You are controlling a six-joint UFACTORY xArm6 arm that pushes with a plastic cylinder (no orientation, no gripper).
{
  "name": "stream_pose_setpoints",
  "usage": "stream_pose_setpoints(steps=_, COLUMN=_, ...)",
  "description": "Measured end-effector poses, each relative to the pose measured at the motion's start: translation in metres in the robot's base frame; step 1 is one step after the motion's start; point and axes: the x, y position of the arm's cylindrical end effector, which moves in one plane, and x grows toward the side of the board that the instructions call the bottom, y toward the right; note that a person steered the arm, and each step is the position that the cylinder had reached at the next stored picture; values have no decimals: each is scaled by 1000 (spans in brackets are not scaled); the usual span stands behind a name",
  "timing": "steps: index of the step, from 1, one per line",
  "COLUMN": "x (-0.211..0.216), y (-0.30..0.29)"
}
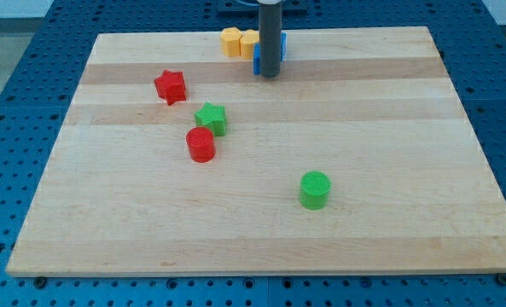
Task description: Move green circle to the center
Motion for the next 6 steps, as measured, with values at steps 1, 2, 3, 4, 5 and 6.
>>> stream_pose_setpoints(steps=1, x=-1, y=-2)
stream_pose_setpoints(steps=2, x=-1, y=-4)
stream_pose_setpoints(steps=3, x=-1, y=-4)
stream_pose_setpoints(steps=4, x=9, y=-2)
stream_pose_setpoints(steps=5, x=33, y=2)
stream_pose_setpoints(steps=6, x=73, y=9)
